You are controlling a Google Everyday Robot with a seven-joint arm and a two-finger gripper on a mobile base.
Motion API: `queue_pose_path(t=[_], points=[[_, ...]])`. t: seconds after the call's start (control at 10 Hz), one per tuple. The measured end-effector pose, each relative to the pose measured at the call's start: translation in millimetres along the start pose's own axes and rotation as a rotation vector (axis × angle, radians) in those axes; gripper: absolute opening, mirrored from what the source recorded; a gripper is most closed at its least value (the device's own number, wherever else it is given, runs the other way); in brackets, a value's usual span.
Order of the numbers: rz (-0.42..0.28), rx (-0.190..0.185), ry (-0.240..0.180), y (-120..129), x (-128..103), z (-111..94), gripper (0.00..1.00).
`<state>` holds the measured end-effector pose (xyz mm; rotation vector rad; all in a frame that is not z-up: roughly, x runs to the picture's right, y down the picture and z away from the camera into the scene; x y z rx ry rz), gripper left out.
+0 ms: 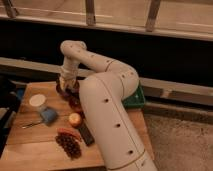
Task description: Place brush in purple bowl
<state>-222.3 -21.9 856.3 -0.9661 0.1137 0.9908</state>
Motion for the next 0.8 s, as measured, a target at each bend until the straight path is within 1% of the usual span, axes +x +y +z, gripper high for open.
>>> queue_pose_path(t=[0.2,0.3,0.4,0.5,0.6,0.7,0.8], points=[[-0.015,0.04,0.001,7,1,-12,0.8],[-0.017,0.054,-0.007,8,1,-16,0.8],[-0.016,0.076,-0.026,9,1,-25,0.8],[-0.012,0.102,-0.048,11,1,-39,0.8],[-0.004,0.135,-0.075,13,1,-57,0.8],[0.011,0.171,-0.104,13,1,-76,0.8],[0.03,0.197,-0.13,12,2,-91,0.8]])
